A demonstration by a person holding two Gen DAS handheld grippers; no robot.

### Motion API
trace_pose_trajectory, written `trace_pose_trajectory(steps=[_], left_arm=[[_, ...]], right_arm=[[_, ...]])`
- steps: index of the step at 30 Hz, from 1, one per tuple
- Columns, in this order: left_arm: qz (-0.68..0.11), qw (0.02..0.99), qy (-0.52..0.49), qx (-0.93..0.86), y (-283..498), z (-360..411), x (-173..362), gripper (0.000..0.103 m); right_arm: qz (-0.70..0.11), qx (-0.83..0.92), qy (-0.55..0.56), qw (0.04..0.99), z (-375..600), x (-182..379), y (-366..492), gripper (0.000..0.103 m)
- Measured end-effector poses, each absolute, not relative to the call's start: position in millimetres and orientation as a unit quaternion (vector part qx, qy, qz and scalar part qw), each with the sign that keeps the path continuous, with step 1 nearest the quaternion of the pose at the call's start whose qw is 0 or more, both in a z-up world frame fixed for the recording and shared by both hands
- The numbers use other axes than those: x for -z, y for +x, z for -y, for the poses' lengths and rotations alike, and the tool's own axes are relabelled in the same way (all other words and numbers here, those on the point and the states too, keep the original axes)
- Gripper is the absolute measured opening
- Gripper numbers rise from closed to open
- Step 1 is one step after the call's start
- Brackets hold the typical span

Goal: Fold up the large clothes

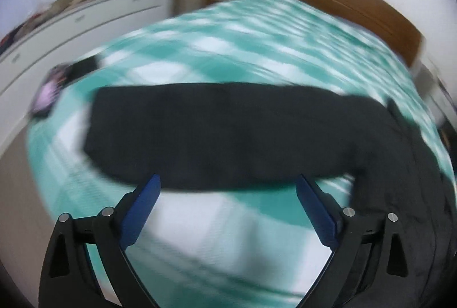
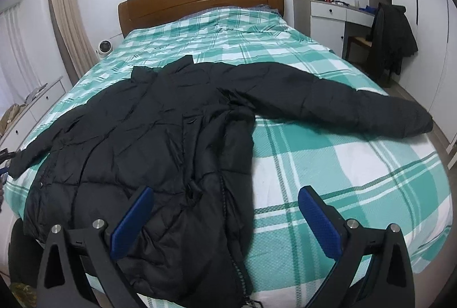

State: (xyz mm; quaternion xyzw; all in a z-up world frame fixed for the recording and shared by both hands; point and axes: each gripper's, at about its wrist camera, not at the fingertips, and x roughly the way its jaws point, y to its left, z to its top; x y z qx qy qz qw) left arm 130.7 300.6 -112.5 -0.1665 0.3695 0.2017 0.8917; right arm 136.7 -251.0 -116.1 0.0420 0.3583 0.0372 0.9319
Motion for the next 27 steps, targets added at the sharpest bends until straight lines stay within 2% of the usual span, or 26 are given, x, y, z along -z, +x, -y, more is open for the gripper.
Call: trace_pose_trajectory(steps=[3,7,8,9,11,15,27], left_arm=[[-0.383,0.902,-0.118,-0.16,181,-267,121,0.097],[-0.433,0.885,-0.101,-0.138,248,-252,153,0.097],[-0.438,0.882,-0.087,-0.148,259,-248,161,0.103],[-0.438,0.883,-0.06,-0.158,269,-243,171,0.103],[-0.428,0.888,-0.042,-0.16,272,-239,176,0.103],[-0.413,0.896,-0.067,-0.148,266,-248,177,0.103],[-0.416,0.895,-0.059,-0.152,265,-239,175,0.103]], right_arm=[[-0.365,-0.036,0.041,0.929,248,120,137,0.103],[-0.367,-0.032,0.033,0.929,245,121,132,0.103],[-0.368,-0.03,0.032,0.929,246,122,131,0.103],[-0.371,-0.027,0.033,0.928,247,123,130,0.103],[-0.373,-0.024,0.039,0.927,249,125,128,0.103],[-0.379,-0.018,0.047,0.924,254,130,127,0.103],[-0.361,-0.014,0.05,0.931,252,115,136,0.103]])
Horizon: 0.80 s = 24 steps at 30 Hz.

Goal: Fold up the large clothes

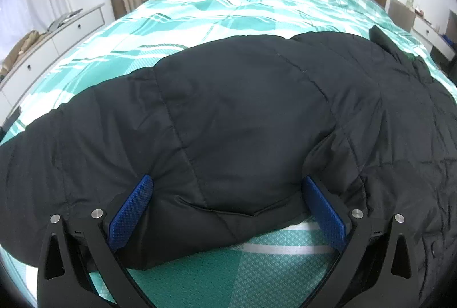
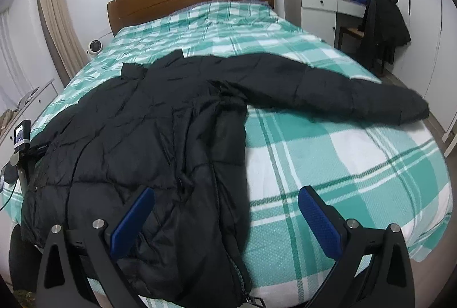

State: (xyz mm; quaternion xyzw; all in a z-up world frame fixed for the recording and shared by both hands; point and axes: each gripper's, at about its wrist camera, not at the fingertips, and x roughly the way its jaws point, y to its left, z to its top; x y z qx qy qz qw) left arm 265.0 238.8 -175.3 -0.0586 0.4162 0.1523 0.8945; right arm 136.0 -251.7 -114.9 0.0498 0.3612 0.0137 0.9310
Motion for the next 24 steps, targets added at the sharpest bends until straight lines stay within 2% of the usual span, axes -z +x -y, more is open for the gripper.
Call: trace_pose_trajectory(steps=[24], left_arm=[[-0.416,0.895,-0.059,-0.152,264,-239,176,0.103]], right_arm=[[-0.35,-0.025,0.055,0.935,246,99,133,0.103]])
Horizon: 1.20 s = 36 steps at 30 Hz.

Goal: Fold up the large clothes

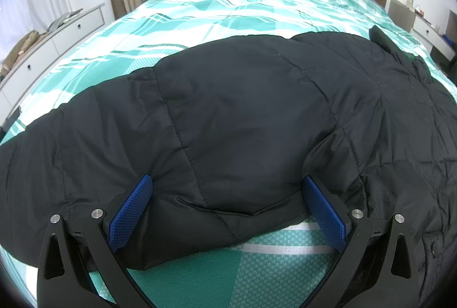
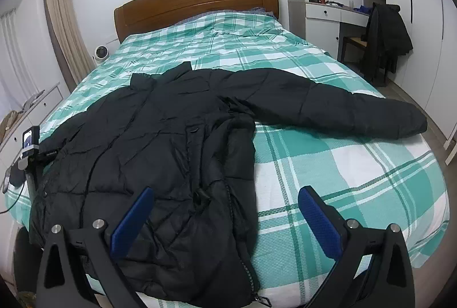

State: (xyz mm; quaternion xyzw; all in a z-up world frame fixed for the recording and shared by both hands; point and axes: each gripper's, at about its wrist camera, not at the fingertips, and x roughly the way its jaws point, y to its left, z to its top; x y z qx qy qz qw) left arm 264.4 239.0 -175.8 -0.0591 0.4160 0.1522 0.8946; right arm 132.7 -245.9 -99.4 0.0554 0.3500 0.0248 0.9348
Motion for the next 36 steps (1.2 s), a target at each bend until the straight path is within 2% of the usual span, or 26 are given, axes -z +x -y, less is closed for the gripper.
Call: trace_pose_trajectory(steps=[36], left_arm=[[-0.416,0.895,-0.059,-0.152,264,-239,176,0.103]], right_arm=[[-0.355,-0.035,0.058,0.932,234,104,129,0.103]])
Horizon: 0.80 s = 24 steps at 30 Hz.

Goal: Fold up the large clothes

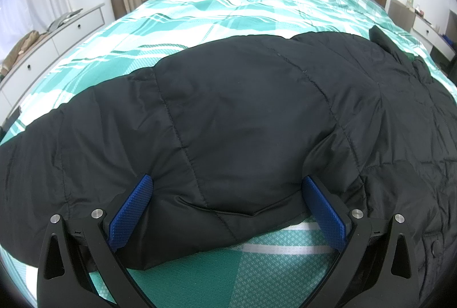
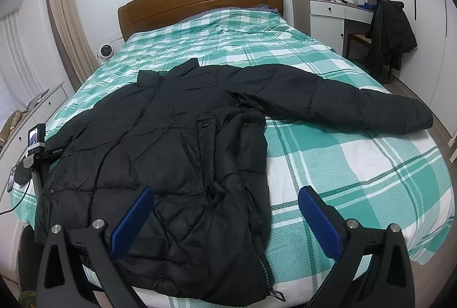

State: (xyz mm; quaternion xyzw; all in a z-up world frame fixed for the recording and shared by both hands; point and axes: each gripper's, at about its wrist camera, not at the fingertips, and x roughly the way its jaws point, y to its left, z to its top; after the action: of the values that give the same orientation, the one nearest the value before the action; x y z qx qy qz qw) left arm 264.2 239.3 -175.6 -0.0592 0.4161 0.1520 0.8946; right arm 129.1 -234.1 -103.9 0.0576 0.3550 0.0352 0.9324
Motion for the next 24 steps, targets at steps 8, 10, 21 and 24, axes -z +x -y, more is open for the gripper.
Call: trace_pose_trajectory(steps=[8,10,21,24], left_arm=[[-0.416,0.895,-0.059,-0.152,264.3,-239.1,175.5,0.103],[-0.416,0.895,-0.059,-0.152,264.2,-239.2,175.6,0.103],[-0.416,0.895,-0.059,-0.152,264.2,-239.4,175.8,0.103],[-0.416,0.895,-0.059,-0.152,264.2,-239.5,175.8,0.103]], right_arm=[[-0.358,-0.037,0.058,0.931,232.4,104.0,129.6,0.103],[-0.358,-0.037,0.059,0.931,231.1,103.7,128.9,0.103],[-0.361,-0.04,0.058,0.93,228.0,104.1,130.4,0.103],[-0.36,-0.041,0.057,0.93,227.3,103.3,130.5,0.103]])
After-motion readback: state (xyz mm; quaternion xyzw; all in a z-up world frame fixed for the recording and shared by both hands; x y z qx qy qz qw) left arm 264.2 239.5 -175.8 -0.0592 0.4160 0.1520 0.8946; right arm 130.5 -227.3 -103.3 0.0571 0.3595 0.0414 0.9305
